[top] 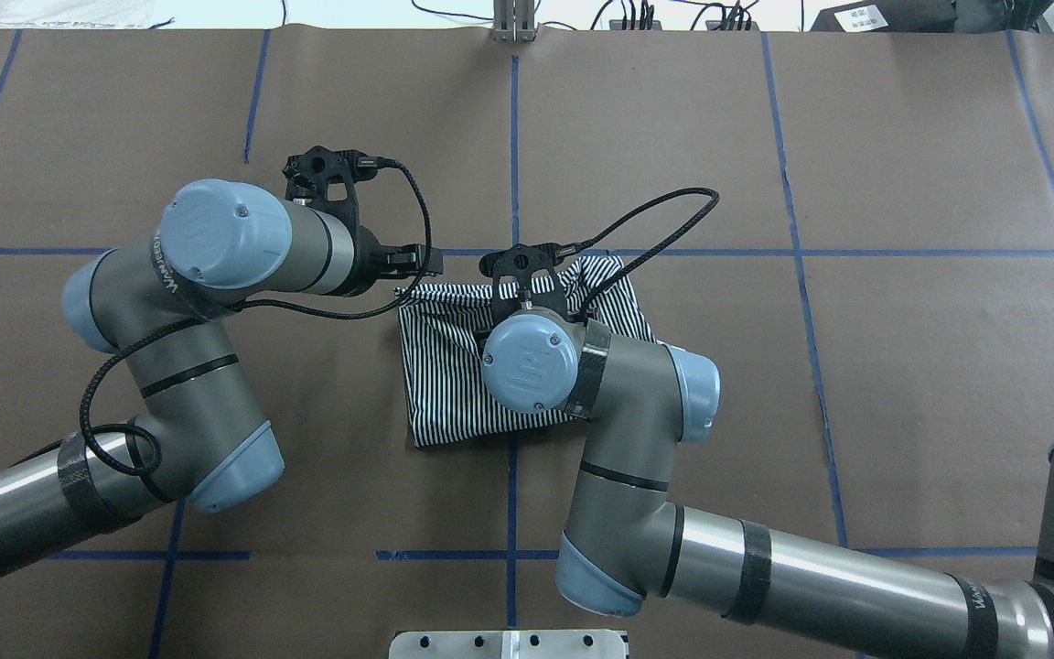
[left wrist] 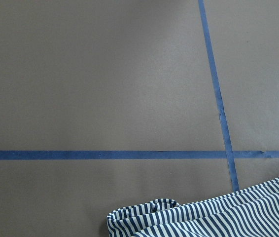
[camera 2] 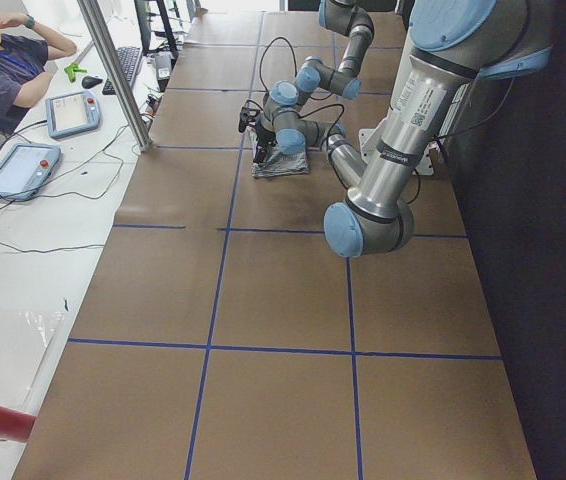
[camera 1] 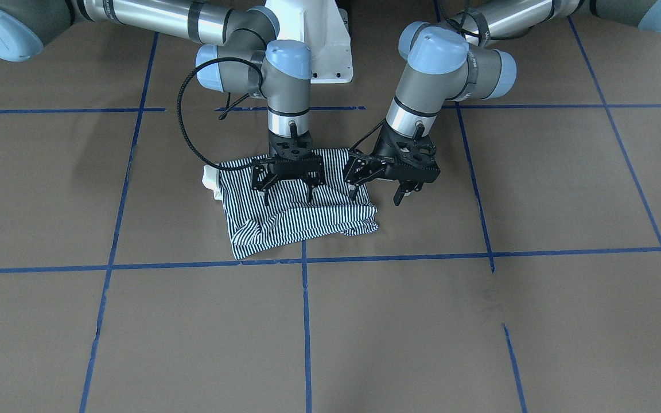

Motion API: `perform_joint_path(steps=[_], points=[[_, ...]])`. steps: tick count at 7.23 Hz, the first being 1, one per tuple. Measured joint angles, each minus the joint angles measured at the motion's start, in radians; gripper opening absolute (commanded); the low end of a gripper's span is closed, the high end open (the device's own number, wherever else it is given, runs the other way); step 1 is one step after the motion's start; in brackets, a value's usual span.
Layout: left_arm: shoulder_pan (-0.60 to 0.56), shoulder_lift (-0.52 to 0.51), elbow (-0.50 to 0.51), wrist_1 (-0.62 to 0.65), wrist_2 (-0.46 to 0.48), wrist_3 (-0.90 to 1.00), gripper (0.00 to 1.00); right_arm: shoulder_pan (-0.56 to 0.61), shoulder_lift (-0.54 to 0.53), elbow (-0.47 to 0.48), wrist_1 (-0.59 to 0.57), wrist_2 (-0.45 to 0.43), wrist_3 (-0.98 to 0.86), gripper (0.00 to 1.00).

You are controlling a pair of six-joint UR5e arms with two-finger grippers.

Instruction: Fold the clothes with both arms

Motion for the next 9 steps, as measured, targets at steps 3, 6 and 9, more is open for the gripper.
perform_joint_path(steps=[3,6,9], points=[[-0.053,0.012,-0.001,0.001,-0.058,0.091,1.0,0.002,-0.006,-0.003,0.001,-0.006,-0.017,1.0],[-0.146,0.045,-0.004,0.001,-0.164,0.272,1.0,0.035,0.01,-0.045,0.032,-0.018,-0.009,1.0],[-0.154,0.047,-0.006,0.003,-0.173,0.282,1.0,0.108,0.097,-0.225,0.13,-0.023,0.002,1.0]])
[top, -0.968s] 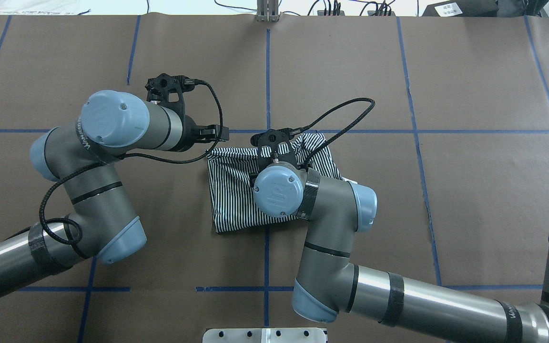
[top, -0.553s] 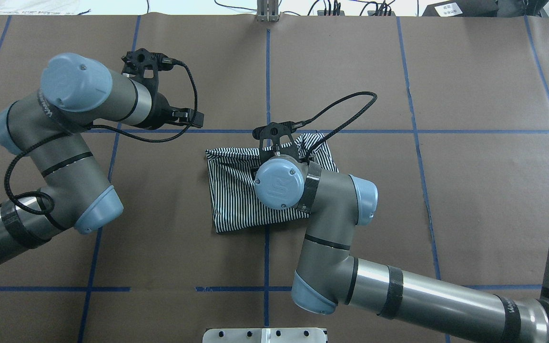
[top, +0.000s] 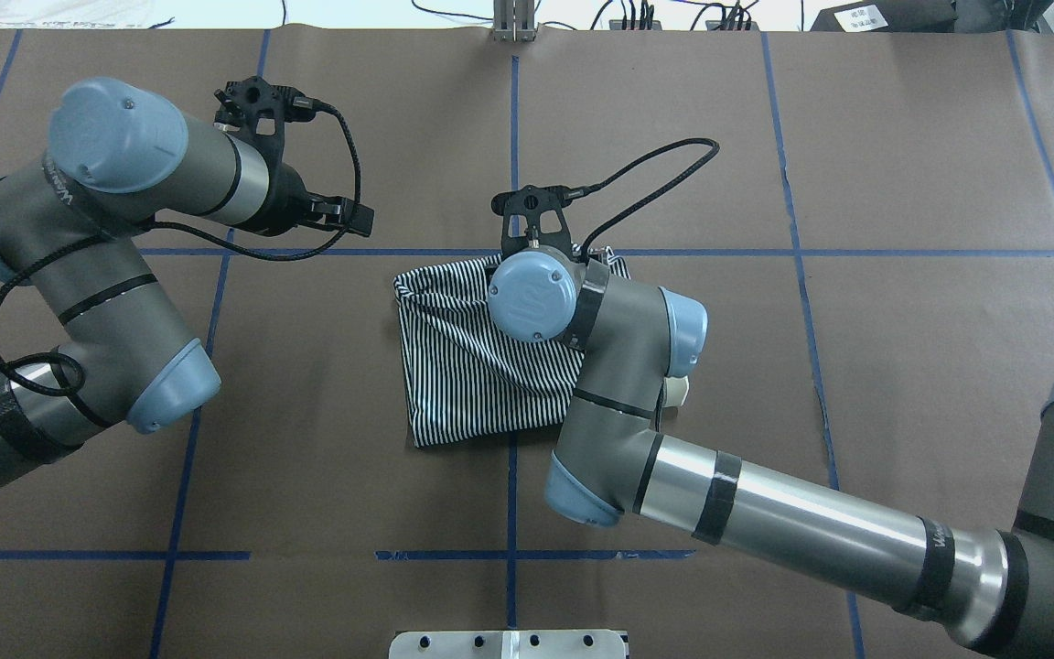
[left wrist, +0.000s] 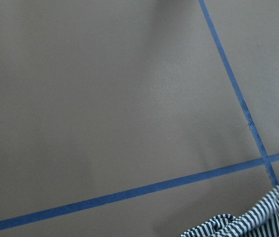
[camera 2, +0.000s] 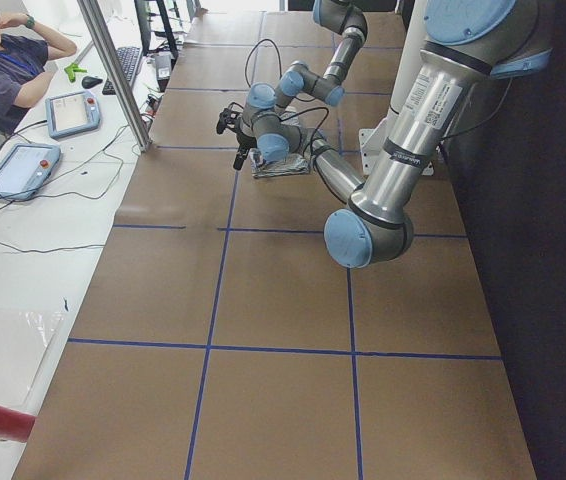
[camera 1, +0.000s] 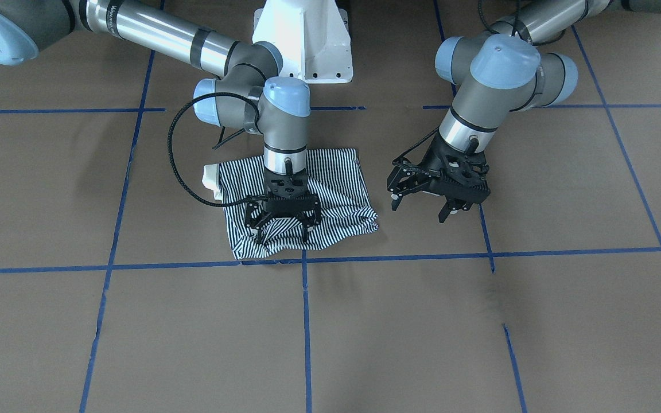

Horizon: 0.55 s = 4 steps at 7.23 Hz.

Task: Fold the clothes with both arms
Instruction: 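Raise the right gripper off the folded shirt while the left gripper withdraws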

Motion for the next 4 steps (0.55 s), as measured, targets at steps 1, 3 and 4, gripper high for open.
perform_joint_path(steps=[1,3,4], points=[[0.002,0.0,0.0,0.0,0.0,-0.004,1.0,0.043,0.038,-0.054,0.007,0.024,0.002,1.0],[0.009,-0.004,0.011,0.002,0.003,-0.035,1.0,0.14,0.085,-0.097,0.012,0.145,0.016,1.0],[0.027,-0.016,0.029,0.007,0.013,-0.079,1.0,0.186,0.097,-0.096,0.012,0.228,0.021,1.0]])
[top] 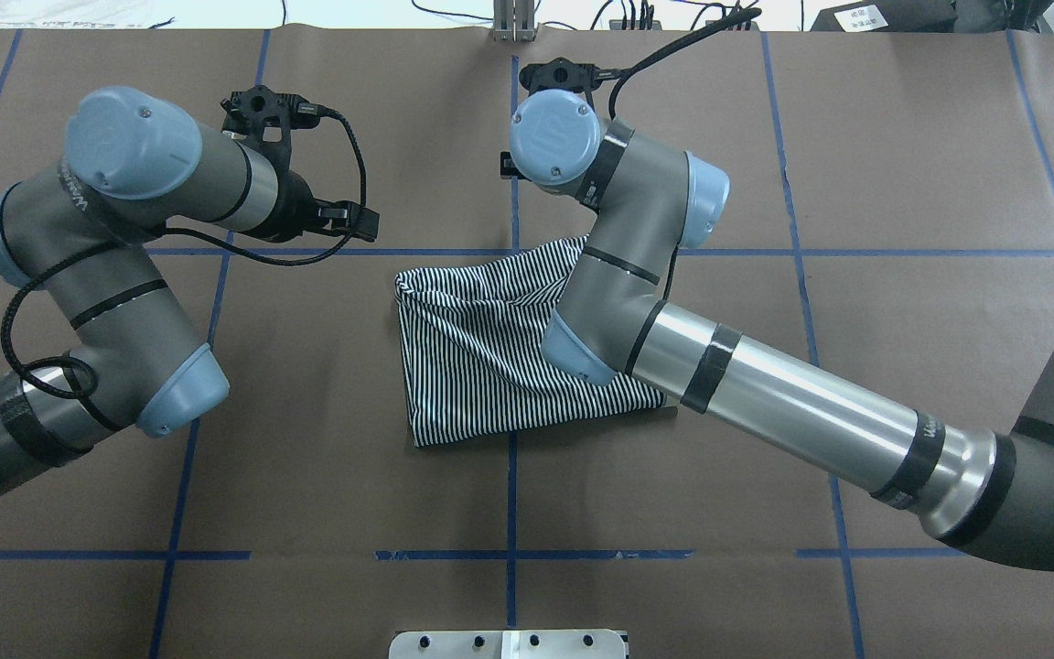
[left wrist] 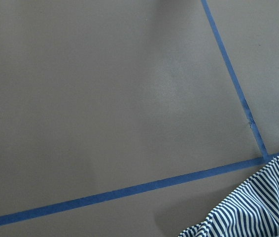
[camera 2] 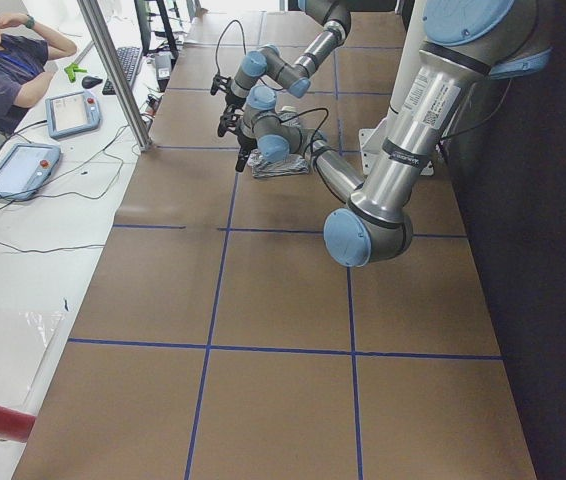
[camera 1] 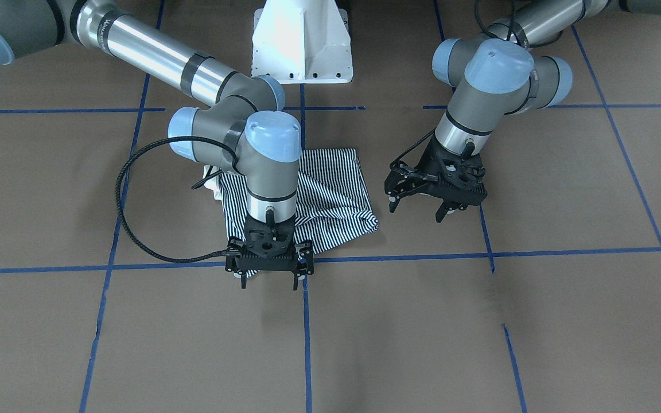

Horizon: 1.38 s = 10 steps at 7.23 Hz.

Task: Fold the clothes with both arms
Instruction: 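Raise the right gripper off the folded shirt while the left gripper withdraws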

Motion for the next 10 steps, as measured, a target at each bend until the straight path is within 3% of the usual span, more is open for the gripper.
perform_joint_path(steps=[2,5,10], points=[[0.078,-0.052,0.067,0.008,0.1,-0.066,1.0,0.045,0.002,0.02,-0.002,0.09,-0.005,1.0],[0.168,-0.085,0.117,0.01,0.19,-0.099,1.0,0.054,-0.029,0.059,0.0,0.11,-0.007,1.0],[0.195,-0.097,0.16,0.009,0.216,-0.094,1.0,0.053,-0.064,0.098,0.0,0.11,-0.007,1.0]])
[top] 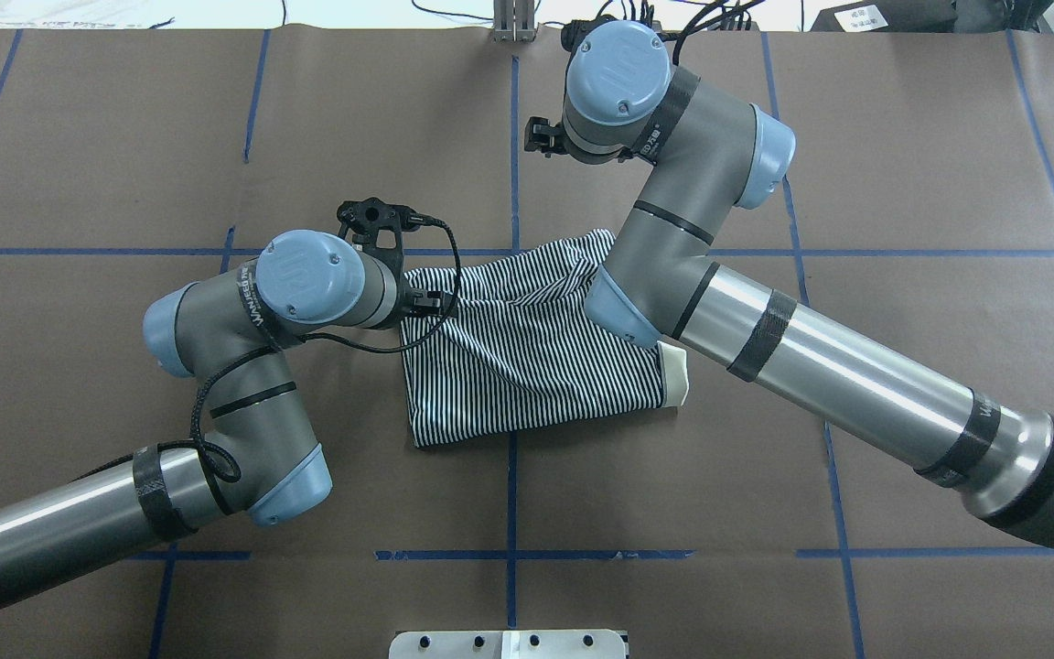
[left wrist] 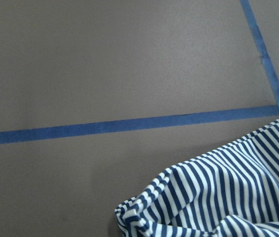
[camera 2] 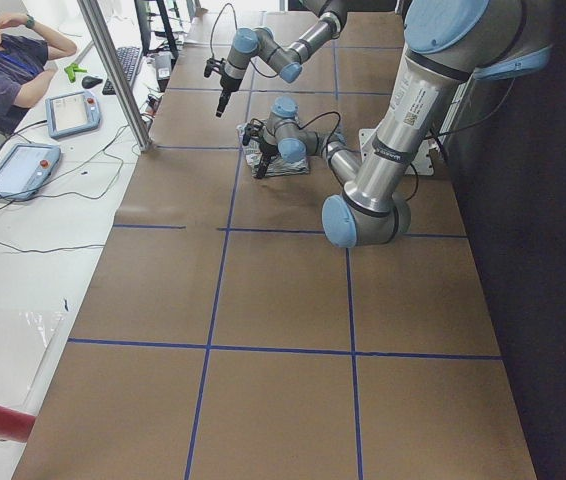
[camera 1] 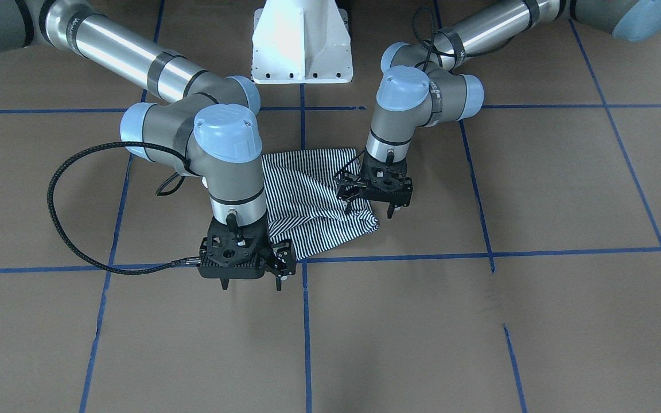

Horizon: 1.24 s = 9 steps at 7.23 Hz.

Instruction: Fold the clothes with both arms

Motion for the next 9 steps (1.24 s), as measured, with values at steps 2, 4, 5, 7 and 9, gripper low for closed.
perform_joint_path(steps=[2,4,5,7,9], points=[[-0.009,-0.014,0.031,0.0,0.0,0.004,1.0,-0.001,-0.006,0.002,0.001,0.0,0.001,1.0],[-0.056,-0.018,0.067,-0.001,0.0,0.03,1.0,-0.001,-0.014,0.007,0.002,-0.001,0.002,1.0],[-0.09,-0.018,0.087,-0.002,0.0,0.068,1.0,-0.002,-0.025,0.02,0.002,-0.001,0.003,1.0],[-0.155,-0.018,0.104,-0.006,-0.006,0.146,1.0,-0.002,-0.045,0.046,0.001,0.0,0.004,1.0],[-0.199,-0.013,0.073,-0.006,-0.064,0.187,1.0,0.008,-0.056,0.053,-0.009,0.039,-0.003,1.0]])
